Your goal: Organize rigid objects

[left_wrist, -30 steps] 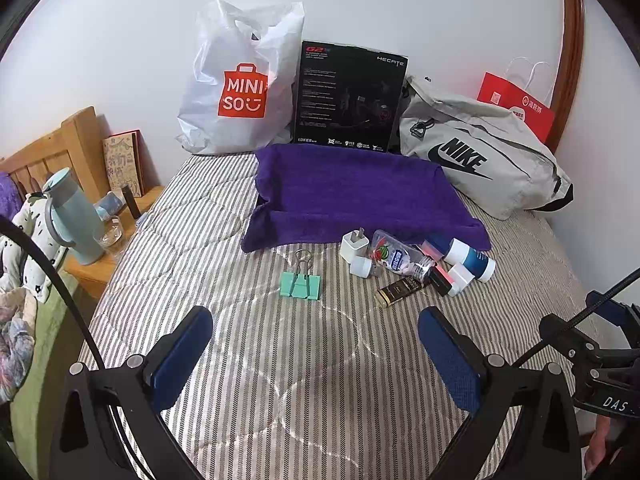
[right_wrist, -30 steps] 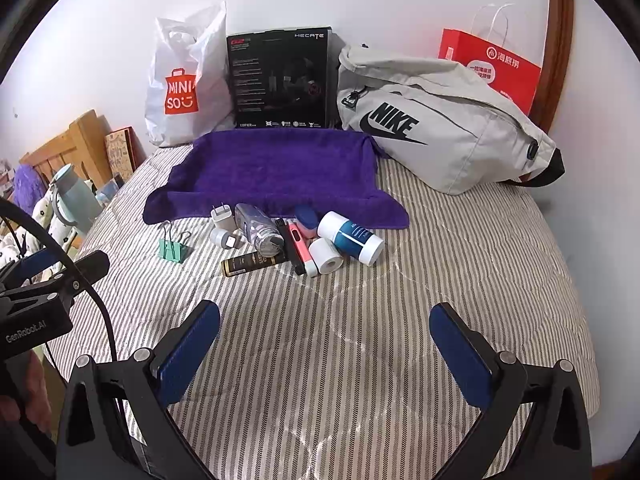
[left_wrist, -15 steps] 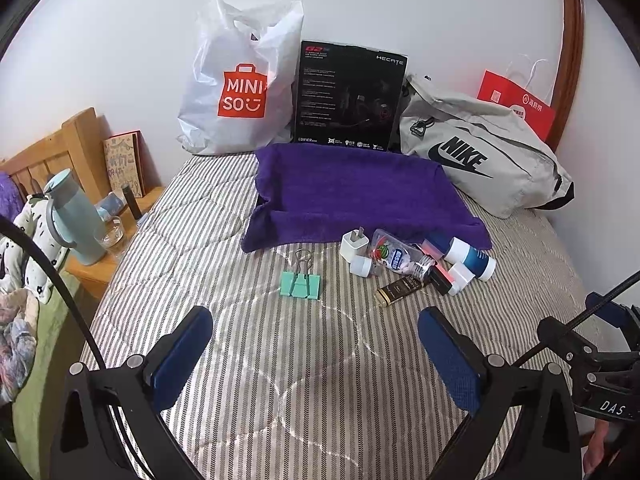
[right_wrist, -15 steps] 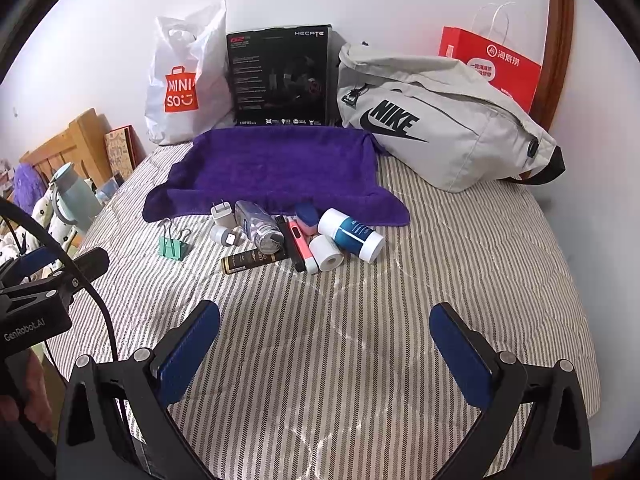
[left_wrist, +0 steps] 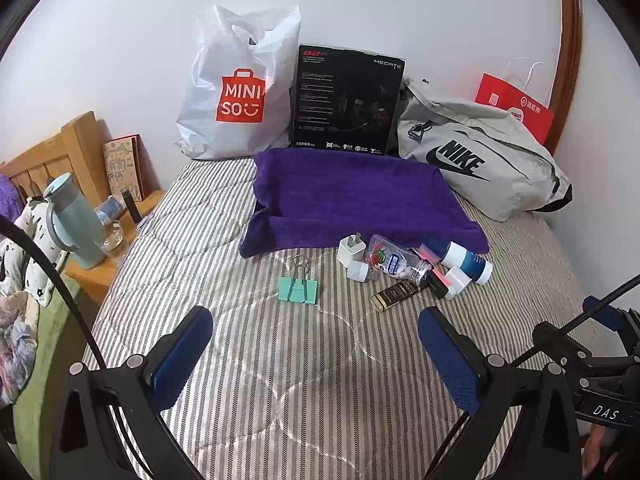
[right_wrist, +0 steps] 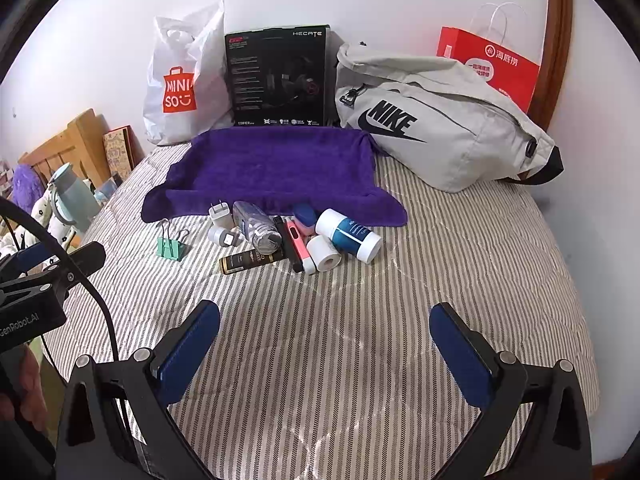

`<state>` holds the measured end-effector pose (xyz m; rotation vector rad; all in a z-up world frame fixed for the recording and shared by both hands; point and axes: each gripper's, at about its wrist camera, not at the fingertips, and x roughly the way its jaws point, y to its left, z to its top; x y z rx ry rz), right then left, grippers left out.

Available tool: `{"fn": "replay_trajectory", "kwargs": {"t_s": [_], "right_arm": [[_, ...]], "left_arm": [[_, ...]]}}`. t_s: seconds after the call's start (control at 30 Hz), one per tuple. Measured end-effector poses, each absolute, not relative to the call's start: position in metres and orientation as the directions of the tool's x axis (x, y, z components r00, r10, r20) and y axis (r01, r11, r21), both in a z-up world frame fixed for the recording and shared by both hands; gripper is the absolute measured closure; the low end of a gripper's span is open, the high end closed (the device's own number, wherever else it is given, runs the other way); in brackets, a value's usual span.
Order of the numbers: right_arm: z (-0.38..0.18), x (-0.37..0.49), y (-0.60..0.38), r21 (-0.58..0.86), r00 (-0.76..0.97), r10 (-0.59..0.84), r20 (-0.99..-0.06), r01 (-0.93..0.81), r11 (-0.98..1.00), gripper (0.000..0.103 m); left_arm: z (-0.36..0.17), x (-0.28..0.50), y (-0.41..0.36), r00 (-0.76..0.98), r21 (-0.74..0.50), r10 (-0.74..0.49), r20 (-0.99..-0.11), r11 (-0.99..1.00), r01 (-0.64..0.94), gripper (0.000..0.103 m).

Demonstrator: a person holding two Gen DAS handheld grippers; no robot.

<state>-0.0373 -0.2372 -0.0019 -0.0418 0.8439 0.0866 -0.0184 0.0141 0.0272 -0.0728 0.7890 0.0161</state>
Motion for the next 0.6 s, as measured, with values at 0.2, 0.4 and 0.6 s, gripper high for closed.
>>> {"fn": "replay_trajectory", "kwargs": {"t_s": [0.2, 0.4, 0.6], "right_arm": [[-0.002, -0.0366, -0.2391, -0.004, 0.66, 0.054, -0.75, -0.086, 0.996, 0.0], [-0.0012, -0.0369, -0.2416, -0.004, 0.662, 0.045, -0.748, -0.073, 0.997, 0.0], [-0.0036, -0.0348, -0.2457, 0.006, 0.652, 0.05, -0.757, -0.069, 0.998, 0.0]], "left_arm": [[0.0266, -0.0182, 0.0146, 0.701, -0.063, -0.015, -0.713, 0.997, -0.043, 0.0], [0.0244, -0.0177, 0.0152, 0.698, -0.06, -0.012, -0.716, 0.997, -0.044, 0.0], [0.0187, -0.0146, 0.0148, 0.689, -0.058, -0.011, -0.725, 0.997, -0.044, 0.0]]}}
